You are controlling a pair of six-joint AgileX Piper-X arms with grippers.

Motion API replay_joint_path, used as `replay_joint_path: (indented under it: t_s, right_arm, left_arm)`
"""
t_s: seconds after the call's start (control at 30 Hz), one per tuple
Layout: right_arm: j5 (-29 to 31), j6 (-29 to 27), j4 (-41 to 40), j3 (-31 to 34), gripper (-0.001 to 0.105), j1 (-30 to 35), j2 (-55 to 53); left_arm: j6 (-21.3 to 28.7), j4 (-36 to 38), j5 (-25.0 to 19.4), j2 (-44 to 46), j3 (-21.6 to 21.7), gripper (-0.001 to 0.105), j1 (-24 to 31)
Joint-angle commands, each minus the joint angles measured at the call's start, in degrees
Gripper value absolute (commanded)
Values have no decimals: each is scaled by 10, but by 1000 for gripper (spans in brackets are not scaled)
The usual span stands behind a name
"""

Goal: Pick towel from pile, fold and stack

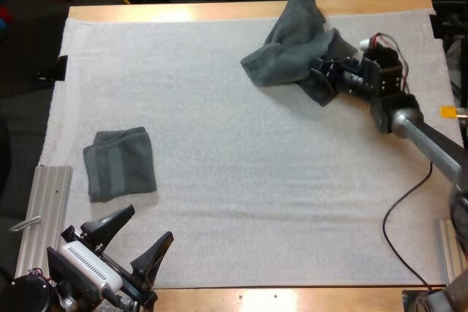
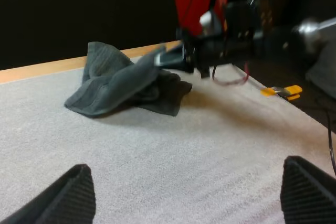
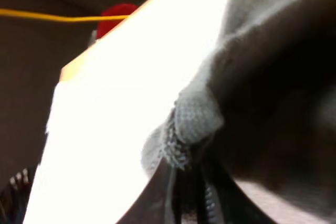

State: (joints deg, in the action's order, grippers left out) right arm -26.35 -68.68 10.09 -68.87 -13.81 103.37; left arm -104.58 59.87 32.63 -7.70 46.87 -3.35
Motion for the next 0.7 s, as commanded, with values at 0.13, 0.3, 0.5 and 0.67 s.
replay_joint_path:
  t_s: [0.13,0.3,0.5,0.67]
  right_arm:
    - [1,-83,-93,-3,1,-18,-80]
    - [19,-117,-149,-3,1,-25,-147]
    - [18,-125,-222,-3,1,-25,-204]
    - [7,-128,-288,-3,1,-30,-242]
  left_arm:
    - [-6,-6,2,-1,4,71,0]
    - [-10,-6,2,-1,4,71,0]
    - [-21,-6,2,-1,4,71,0]
    - [-31,-6,2,-1,4,71,0]
